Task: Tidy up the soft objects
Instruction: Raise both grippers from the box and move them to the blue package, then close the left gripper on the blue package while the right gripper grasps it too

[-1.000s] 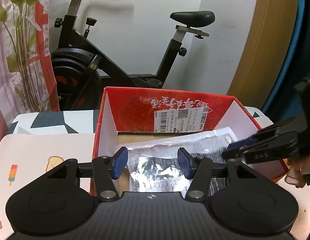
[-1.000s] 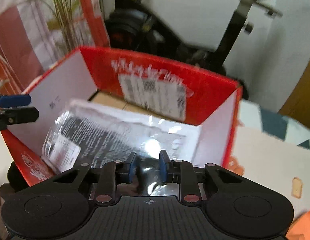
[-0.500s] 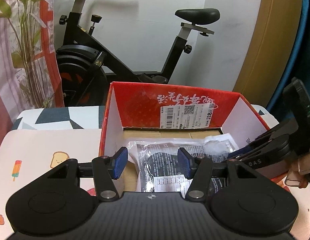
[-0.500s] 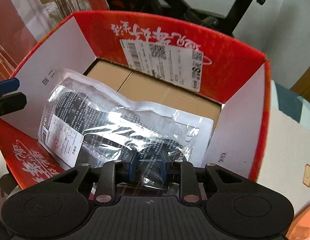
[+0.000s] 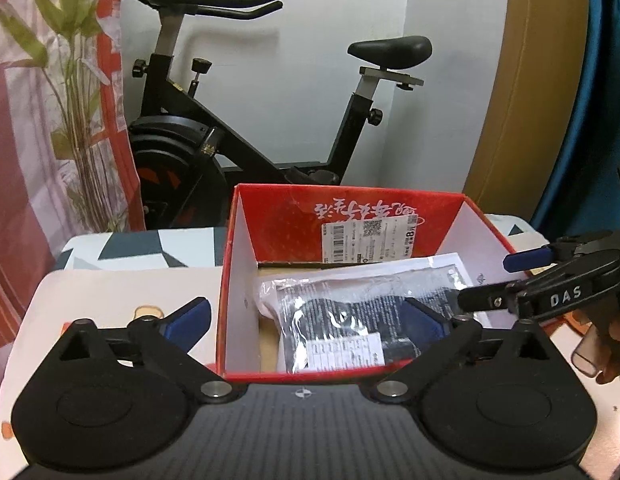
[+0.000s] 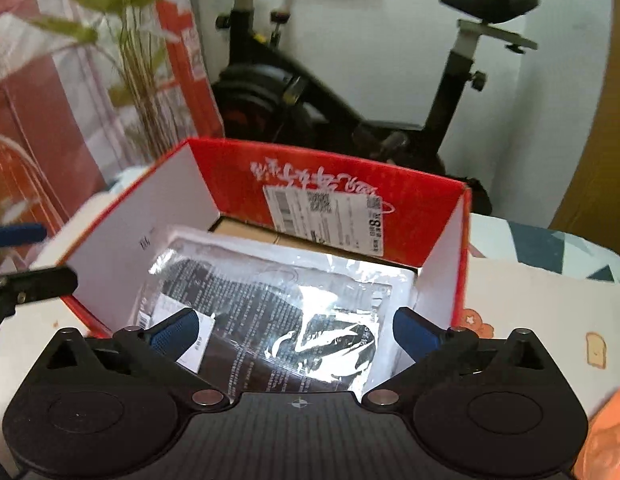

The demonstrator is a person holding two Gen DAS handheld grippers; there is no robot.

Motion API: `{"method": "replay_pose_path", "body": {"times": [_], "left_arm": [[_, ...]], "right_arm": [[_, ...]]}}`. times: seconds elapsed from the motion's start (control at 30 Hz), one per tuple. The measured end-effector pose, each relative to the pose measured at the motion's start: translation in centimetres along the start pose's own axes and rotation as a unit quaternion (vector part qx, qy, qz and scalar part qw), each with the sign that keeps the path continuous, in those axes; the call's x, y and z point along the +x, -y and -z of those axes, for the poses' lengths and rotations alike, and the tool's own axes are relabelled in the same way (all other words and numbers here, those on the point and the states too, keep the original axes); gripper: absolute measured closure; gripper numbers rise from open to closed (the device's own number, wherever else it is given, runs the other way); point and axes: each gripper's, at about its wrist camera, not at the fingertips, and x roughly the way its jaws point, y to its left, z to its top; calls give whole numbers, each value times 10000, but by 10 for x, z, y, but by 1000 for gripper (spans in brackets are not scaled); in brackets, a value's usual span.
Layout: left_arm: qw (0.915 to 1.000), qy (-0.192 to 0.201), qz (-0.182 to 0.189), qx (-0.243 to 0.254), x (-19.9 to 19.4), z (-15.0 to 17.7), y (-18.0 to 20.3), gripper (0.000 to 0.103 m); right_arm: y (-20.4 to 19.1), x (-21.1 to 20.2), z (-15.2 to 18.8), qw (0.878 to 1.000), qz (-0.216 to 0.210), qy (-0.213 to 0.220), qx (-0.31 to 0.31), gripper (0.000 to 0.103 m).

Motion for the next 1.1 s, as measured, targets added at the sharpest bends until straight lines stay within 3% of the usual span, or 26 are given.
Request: {"method": "replay_pose_path", "body": {"times": [0.33, 0.63, 0.73, 0.87, 1.03, 1.1], "left_arm": [[9991, 154, -376, 150, -36, 31, 14, 0], [9991, 173, -363, 149, -71, 84, 20, 0], [9997, 2, -235, 87, -76, 109, 21, 0], [9994, -264, -183, 88, -77, 138, 22, 0], [9990, -378, -167, -140, -79, 165, 17, 0], [9988, -391, -196, -203, -81, 173, 15, 0]], "right_arm": [[-8, -48, 40, 9947, -94, 964, 350, 0], [-25, -87, 102, 9812, 82, 1848, 554, 0], [-26, -93, 127, 9774, -6, 1986, 721, 0], [-35, -92, 160, 9776, -29, 1944, 807, 0], [-55, -80, 194, 9874, -535, 1353, 621, 0], [-64, -77, 204, 9902, -528, 1219, 430, 0]]}}
